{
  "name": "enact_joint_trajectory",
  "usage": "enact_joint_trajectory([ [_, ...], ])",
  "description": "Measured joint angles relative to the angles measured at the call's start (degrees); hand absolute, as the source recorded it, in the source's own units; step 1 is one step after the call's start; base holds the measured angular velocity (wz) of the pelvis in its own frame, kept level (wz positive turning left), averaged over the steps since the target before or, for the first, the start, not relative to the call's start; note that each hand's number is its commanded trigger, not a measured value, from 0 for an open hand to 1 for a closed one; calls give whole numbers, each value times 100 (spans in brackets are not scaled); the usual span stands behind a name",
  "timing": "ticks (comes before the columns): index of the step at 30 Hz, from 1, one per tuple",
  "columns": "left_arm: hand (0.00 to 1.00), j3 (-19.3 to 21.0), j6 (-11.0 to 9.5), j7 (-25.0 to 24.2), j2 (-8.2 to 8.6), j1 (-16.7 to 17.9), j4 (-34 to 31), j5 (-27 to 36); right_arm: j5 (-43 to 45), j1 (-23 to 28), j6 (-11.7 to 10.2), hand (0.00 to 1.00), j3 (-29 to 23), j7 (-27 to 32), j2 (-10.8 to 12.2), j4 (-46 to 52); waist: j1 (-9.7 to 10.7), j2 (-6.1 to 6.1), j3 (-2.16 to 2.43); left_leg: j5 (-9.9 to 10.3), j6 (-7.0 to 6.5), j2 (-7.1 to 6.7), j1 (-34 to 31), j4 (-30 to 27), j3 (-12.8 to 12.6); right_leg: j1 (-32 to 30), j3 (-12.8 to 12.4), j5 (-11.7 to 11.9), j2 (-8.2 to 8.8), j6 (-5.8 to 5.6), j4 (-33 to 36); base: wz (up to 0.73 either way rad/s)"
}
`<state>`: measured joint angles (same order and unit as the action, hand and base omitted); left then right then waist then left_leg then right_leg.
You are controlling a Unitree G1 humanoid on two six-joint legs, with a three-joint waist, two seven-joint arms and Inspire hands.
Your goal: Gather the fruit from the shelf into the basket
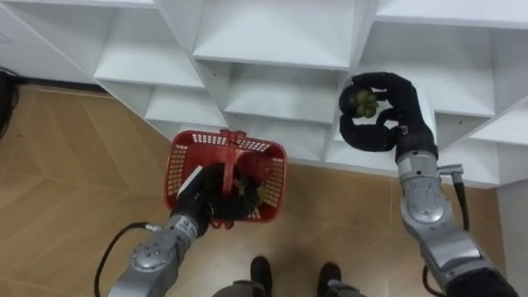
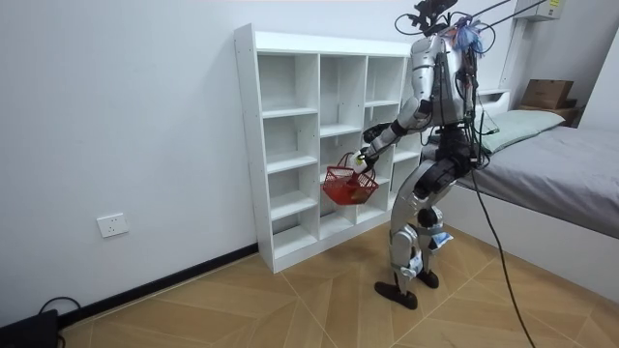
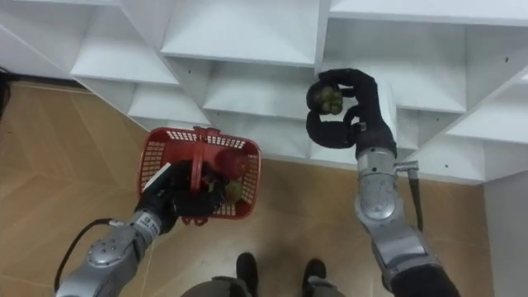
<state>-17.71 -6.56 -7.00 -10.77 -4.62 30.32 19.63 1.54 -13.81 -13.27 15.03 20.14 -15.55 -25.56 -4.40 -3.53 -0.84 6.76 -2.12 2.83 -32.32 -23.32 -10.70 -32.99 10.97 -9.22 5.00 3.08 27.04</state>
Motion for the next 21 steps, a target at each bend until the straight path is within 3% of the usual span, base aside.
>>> enact_joint_trajectory([
  [11, 100, 13, -5, -17, 14, 193, -9, -10, 14, 411, -69, 100, 2, -496, 247, 158, 275, 35, -13, -78, 40, 31, 12, 162, -5, 24, 19, 45, -61, 33, -156, 1],
  [21, 100, 29, -113, -21, 58, 227, -132, -12, 134, 643, -69, 100, -8, -722, 294, 213, 271, 97, -13, -60, 65, 58, -22, 141, -4, -10, 0, 40, -94, 47, -159, 0],
])
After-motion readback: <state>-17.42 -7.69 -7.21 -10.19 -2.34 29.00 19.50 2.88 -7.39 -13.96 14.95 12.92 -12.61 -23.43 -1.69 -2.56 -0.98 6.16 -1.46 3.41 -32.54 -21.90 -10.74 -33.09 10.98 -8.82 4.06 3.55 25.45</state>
